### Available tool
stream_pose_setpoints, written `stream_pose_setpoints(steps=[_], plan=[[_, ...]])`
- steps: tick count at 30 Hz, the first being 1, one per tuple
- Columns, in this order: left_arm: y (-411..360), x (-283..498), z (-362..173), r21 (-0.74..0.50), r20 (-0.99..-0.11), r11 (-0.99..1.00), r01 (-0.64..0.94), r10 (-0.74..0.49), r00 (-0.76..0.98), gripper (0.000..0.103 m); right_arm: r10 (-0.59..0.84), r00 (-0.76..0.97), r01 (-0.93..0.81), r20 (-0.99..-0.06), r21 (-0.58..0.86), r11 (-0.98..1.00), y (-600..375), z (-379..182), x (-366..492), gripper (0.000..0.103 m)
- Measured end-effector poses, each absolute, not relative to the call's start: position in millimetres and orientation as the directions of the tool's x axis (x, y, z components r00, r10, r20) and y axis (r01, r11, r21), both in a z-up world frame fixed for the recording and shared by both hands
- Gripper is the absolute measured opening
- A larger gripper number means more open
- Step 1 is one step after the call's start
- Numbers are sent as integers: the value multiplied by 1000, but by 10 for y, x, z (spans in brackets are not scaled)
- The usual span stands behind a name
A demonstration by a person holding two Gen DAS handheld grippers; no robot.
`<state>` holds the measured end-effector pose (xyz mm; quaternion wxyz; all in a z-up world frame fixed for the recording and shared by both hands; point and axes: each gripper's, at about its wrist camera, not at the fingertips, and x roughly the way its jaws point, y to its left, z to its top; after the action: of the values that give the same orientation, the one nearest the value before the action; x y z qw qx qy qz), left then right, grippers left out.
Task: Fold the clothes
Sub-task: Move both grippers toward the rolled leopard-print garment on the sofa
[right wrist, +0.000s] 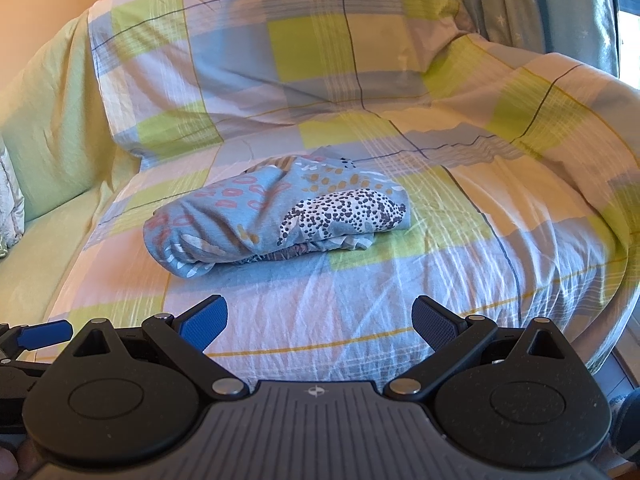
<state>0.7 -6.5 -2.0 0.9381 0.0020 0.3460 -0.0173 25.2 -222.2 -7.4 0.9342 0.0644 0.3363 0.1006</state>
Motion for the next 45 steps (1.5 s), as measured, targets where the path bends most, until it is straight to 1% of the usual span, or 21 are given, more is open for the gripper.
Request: stream_pose_setpoints(steps=[16, 22, 25, 28, 31, 34, 40, 45], plan=[[-110, 1, -16, 27, -644, 999, 35, -10, 765, 102, 241, 750, -142, -616, 205, 968, -2246, -79, 263, 101], [-73, -31, 86, 7, -630, 998, 66, -47, 776, 102, 271, 755, -158, -596, 236, 959, -2314, -67, 258, 101], [-94, -82, 180, 48, -620, 994, 101, -49, 783, 102, 273, 774, -159, -571, 243, 957, -2369, -34, 212, 101], [-139, -148, 320, 126, -589, 983, 133, -34, 808, 102, 257, 803, -151, -538, 235, 960, -2436, 5, 152, 101], [-114, -182, 460, 149, -570, 978, 144, -34, 821, 102, 265, 828, -158, -494, 247, 956, -2530, 40, 73, 101], [-91, -207, 573, 170, -549, 974, 150, -33, 835, 102, 263, 840, -162, -475, 242, 957, -2561, 76, 24, 101], [-22, -174, 634, 188, -512, 970, 155, -38, 858, 102, 224, 838, -183, -498, 131, 974, -2412, 184, 31, 101], [-14, -11, 547, 206, -522, 960, 191, -58, 851, 102, 240, 828, -189, -506, 151, 970, -2433, 260, 106, 103]])
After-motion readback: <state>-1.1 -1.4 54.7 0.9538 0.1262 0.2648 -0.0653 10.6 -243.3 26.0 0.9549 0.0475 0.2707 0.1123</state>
